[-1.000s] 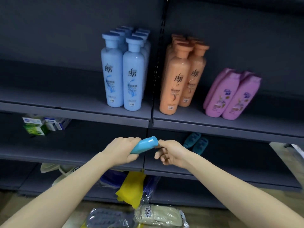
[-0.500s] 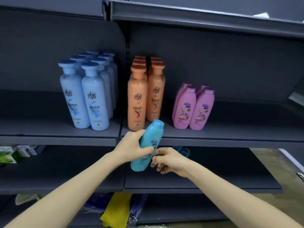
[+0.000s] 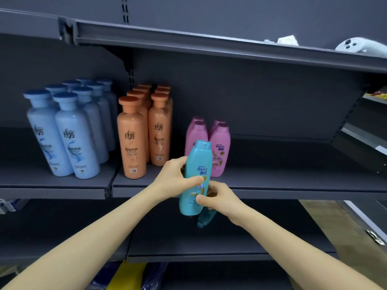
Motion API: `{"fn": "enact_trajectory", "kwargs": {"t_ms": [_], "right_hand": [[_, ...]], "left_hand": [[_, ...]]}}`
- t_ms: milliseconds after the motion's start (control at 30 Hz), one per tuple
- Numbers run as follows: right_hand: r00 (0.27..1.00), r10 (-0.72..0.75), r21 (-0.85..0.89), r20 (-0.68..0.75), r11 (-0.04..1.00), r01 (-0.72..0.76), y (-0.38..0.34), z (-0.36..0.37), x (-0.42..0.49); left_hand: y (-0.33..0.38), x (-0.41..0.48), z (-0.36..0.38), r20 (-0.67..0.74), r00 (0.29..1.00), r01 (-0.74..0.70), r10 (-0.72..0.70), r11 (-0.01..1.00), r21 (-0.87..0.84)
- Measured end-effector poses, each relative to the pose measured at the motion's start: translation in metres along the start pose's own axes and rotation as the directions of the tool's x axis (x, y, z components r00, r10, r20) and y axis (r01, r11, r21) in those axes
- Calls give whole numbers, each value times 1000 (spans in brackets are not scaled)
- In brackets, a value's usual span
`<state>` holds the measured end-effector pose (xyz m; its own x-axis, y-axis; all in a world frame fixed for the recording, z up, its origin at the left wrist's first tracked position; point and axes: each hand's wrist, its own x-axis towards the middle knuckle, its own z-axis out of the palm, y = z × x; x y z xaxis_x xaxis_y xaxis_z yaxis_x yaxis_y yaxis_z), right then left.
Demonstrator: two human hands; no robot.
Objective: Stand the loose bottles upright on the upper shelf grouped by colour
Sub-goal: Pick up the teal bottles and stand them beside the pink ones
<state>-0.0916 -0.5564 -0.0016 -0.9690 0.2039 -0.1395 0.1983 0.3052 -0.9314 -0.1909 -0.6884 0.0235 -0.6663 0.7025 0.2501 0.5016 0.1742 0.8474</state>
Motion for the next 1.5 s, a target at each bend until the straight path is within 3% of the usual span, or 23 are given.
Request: {"fn": "enact_trajectory", "kwargs": {"t_ms": [267,533,933,1167,1500], "right_hand": [[989,-80,106,-123,990,93,10,-37,-18],[970,-126,101,-207,984,149,19,-72,-25],[934,-98,119,-343,982,146,33,-124,0],[925,-94,103,-369,985,141,35,-144,28],[928,-88,105,-363,985,135,37,-164,61]], "left_hand": [[26,13,37,-5,1000,-14,14,995,-95],[45,28,71,11,999,-51,53,992,-117],[48,55,108,-105,994,11,-20,996,-86],[31,71,124,51,992,119,-116,991,-53],[19,92,142,96,985,152,-141,981,-121]]}}
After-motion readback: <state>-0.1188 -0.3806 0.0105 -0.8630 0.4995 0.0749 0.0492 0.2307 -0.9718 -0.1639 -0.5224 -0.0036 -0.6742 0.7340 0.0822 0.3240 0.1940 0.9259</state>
